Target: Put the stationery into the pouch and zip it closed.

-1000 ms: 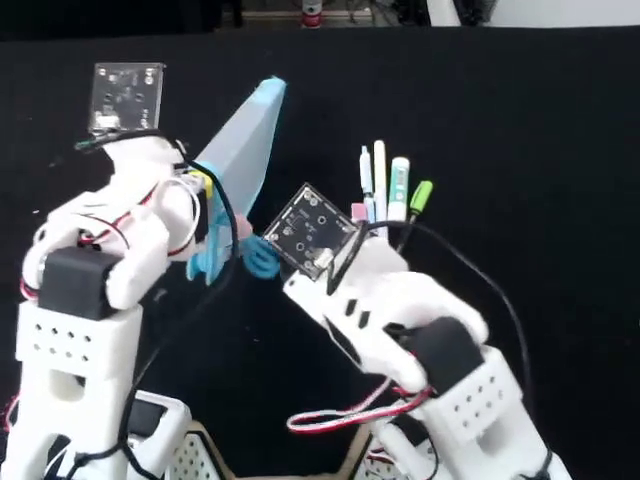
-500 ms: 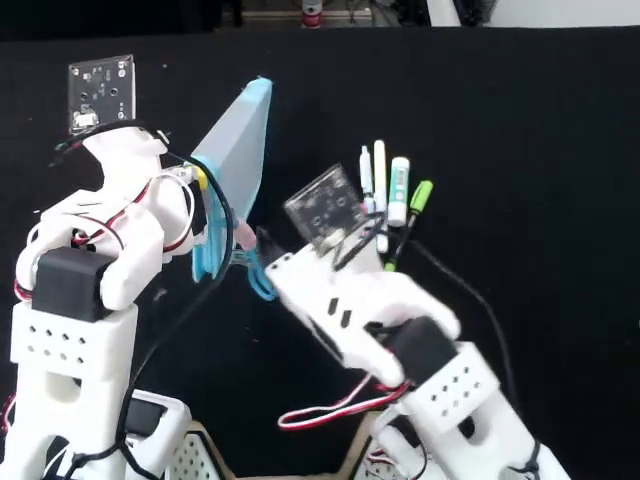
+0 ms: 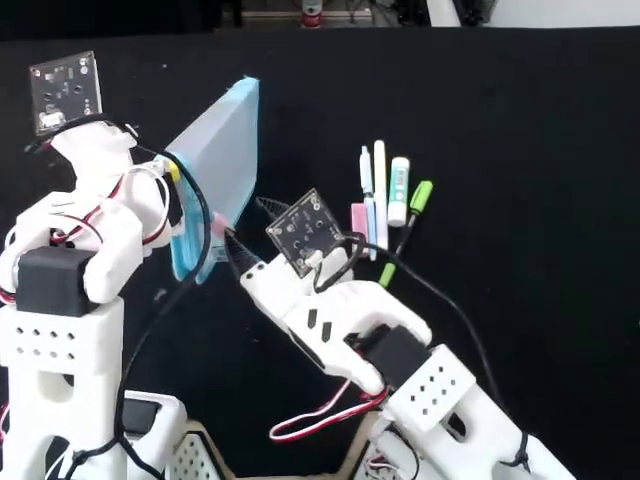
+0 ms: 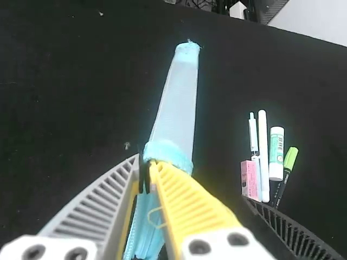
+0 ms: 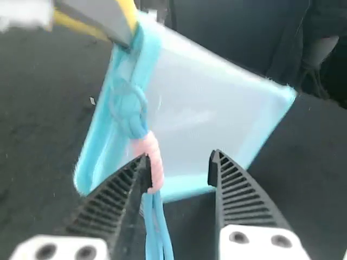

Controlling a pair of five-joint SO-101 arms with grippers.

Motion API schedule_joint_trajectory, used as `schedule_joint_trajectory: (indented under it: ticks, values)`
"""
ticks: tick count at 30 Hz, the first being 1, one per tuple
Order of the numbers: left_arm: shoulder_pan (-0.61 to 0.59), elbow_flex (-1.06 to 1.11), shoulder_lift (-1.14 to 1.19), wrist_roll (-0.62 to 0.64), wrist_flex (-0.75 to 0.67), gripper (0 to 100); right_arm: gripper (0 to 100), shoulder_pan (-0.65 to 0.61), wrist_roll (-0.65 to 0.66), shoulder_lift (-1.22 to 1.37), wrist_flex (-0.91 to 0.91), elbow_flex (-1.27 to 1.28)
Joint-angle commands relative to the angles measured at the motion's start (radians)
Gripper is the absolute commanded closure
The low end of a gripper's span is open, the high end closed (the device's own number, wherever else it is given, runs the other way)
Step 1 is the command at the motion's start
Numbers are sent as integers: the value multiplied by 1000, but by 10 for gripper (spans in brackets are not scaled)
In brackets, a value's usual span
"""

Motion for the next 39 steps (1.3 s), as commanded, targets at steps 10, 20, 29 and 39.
schedule_joint_trajectory:
  ticks: [10, 20, 29, 39]
  values:
    - [19, -31, -2, 6, -12, 970, 825, -54, 41, 136, -43, -56]
    - [21, 12, -11, 9, -14, 970, 832, -54, 40, 142, -49, -91]
    - [22, 10, -11, 9, -17, 970, 988, -49, 106, 134, -21, -70]
    - [21, 13, -11, 9, -48, 970, 988, -55, 100, 18, 78, 50]
